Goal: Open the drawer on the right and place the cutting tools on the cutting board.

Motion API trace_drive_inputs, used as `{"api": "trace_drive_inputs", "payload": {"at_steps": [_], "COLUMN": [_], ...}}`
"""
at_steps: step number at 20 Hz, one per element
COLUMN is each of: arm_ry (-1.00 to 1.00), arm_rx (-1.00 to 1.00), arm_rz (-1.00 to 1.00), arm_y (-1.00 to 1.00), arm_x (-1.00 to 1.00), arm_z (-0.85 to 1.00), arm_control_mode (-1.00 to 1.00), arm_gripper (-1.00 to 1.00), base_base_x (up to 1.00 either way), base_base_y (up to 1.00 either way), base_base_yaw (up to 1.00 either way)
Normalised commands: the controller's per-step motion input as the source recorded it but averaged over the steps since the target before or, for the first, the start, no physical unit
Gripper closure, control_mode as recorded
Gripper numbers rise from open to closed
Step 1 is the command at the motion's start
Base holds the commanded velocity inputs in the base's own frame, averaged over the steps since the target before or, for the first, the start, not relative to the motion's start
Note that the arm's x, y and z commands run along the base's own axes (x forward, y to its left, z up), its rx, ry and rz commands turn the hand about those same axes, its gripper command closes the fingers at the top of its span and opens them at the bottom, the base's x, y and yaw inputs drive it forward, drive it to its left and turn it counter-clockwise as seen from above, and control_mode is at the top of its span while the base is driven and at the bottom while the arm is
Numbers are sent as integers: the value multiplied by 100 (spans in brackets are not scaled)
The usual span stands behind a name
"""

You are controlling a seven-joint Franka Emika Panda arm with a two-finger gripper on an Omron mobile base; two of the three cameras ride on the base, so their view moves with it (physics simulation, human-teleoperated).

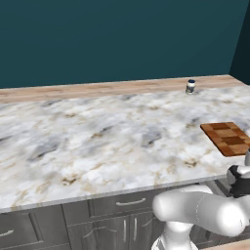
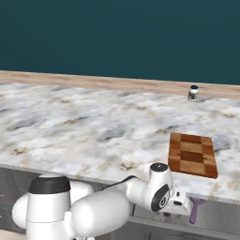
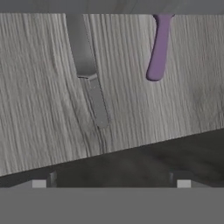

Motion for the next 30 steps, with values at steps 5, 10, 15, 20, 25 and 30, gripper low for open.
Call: {"api": "trace_drive_inputs", "payload": {"at_steps": [5, 10, 15, 20, 25, 30], "arm_ry": [1, 2, 2, 8, 7, 7], "arm_rx": [1, 0, 1, 0, 0, 0], "arm_rz": [3, 0, 0, 0, 0, 0], "arm_y": [0, 0, -3, -11, -15, -20], "arm_x": [0, 1, 0, 0, -4, -13], "arm_z": [-22, -23, -17, -20, -17, -7], "arm_control_mode": [-100, -100, -100, -100, -100, -100], "arm_gripper": [-100, -100, -100, -100, -100, -100], "base_base_x": [0, 0, 0, 0, 0, 0], "base_base_y": [0, 0, 0, 0, 0, 0], "base_base_yaw": [0, 0, 0, 0, 0, 0]}}
